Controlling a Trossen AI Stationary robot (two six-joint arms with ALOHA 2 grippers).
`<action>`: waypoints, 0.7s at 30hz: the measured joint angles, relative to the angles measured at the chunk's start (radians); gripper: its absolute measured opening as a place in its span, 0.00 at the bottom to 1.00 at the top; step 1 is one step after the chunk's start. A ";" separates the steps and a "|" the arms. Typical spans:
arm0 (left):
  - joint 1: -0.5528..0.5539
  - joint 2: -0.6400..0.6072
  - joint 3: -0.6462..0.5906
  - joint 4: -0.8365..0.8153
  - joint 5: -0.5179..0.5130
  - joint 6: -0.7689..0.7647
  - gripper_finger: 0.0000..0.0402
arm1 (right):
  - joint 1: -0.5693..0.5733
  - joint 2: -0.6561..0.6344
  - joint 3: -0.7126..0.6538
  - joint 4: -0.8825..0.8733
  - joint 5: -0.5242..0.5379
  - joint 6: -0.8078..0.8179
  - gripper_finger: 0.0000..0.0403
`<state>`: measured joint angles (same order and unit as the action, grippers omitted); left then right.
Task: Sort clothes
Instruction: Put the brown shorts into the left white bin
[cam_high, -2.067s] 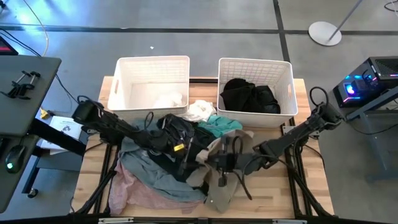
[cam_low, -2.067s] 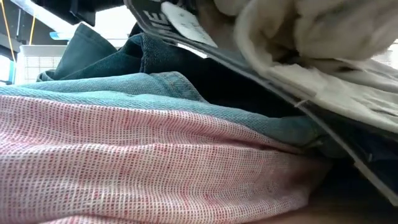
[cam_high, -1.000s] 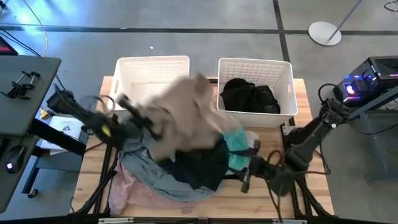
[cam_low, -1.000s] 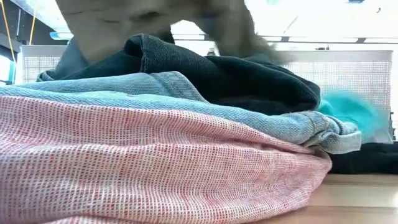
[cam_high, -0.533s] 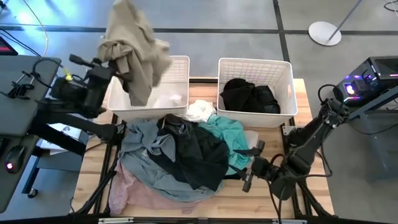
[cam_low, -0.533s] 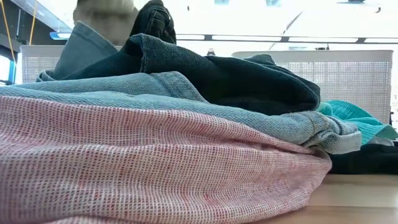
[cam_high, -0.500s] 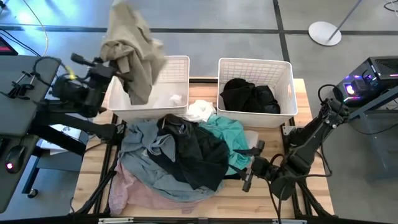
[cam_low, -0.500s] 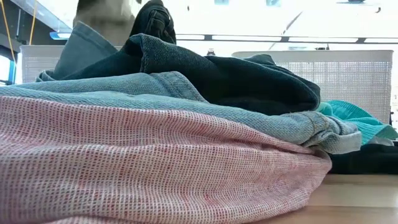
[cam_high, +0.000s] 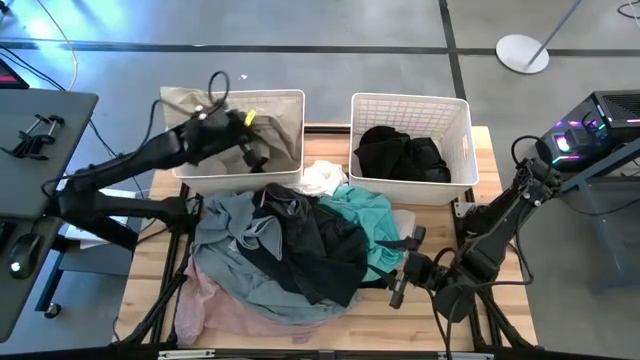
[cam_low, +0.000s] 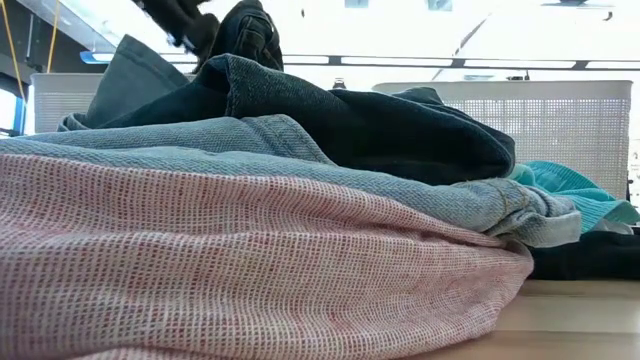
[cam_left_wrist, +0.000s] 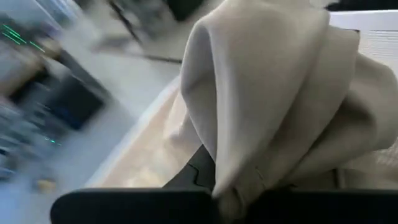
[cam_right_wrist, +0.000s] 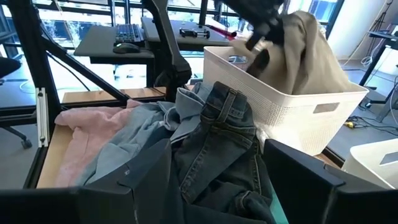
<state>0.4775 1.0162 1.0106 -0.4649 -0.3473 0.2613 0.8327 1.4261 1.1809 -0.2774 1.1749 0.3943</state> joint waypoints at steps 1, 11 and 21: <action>0.042 0.028 0.000 0.006 0.075 -0.029 0.00 | -0.002 0.000 0.000 -0.003 -0.001 0.003 0.61; 0.313 0.408 0.001 -0.003 0.457 -0.186 0.05 | -0.032 0.001 0.000 -0.106 -0.037 0.135 0.61; 0.397 0.462 0.188 -0.362 0.523 -0.164 0.44 | -0.036 0.001 -0.001 -0.152 -0.069 0.192 0.61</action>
<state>0.8742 1.4784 1.1987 -0.8267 0.1757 0.0976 0.7966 1.4269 1.1801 -0.4290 1.1061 0.5865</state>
